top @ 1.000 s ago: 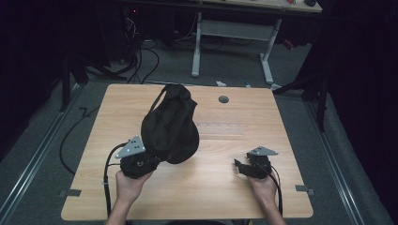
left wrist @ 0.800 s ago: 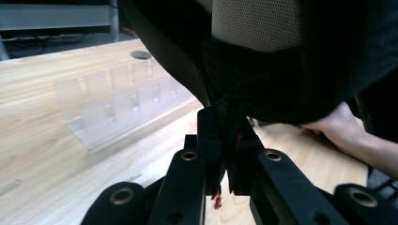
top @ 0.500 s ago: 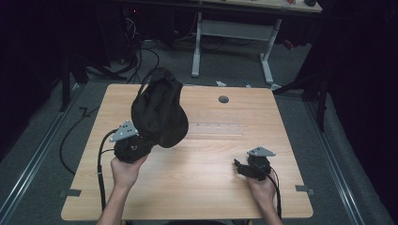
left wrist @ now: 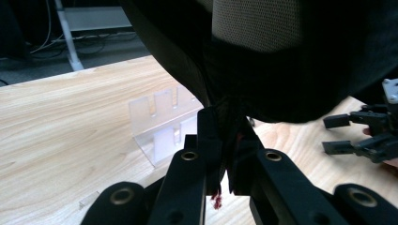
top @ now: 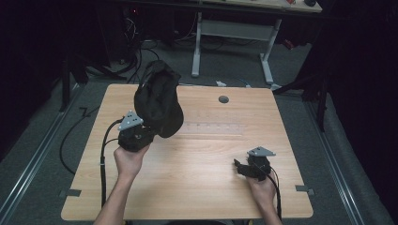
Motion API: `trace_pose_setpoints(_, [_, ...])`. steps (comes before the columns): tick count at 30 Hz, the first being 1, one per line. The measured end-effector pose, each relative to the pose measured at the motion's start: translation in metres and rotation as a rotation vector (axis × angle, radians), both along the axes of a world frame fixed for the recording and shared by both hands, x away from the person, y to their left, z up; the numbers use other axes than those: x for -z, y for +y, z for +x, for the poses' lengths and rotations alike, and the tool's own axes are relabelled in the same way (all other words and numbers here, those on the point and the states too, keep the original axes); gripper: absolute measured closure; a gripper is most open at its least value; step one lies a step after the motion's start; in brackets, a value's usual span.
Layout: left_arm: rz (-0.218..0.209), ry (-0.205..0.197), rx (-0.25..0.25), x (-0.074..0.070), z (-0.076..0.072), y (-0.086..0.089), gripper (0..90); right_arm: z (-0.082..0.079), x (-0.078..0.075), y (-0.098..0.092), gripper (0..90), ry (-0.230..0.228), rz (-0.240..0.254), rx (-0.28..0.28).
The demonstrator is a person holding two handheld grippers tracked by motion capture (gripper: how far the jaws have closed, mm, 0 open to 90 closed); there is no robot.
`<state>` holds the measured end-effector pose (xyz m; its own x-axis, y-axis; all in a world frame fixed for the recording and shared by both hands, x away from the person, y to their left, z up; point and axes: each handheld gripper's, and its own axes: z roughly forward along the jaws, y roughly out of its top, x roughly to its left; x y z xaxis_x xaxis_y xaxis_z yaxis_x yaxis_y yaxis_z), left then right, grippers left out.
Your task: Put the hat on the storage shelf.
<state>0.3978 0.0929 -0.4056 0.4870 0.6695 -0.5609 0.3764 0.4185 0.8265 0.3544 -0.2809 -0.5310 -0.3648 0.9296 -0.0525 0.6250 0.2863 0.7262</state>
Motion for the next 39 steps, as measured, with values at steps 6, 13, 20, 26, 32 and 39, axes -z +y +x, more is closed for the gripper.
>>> trace_pose_setpoints(6, [0.003,0.008,-0.027,0.003,0.010,-0.002,85.8,0.000,0.000,0.000,29.4,0.003,0.005,0.000])
trace_pose_setpoints(13, [0.027,0.016,-0.053,0.007,0.022,-0.008,85.8,0.000,0.000,0.000,29.5,0.004,0.005,-0.002])
trace_pose_setpoints(20, [0.049,0.027,-0.074,0.013,0.030,-0.014,85.7,0.000,0.000,0.000,29.4,0.006,0.008,-0.003])
trace_pose_setpoints(26, [0.072,0.031,-0.088,0.018,0.035,-0.017,85.8,0.000,0.000,0.000,29.4,0.007,0.008,-0.003])
trace_pose_setpoints(32, [0.085,0.035,-0.095,0.021,0.038,-0.019,85.7,0.000,0.000,0.000,29.5,0.007,0.009,-0.004])
trace_pose_setpoints(39, [0.096,0.043,-0.099,0.025,0.041,-0.023,85.8,0.000,0.000,-0.001,29.4,0.009,0.012,-0.003])
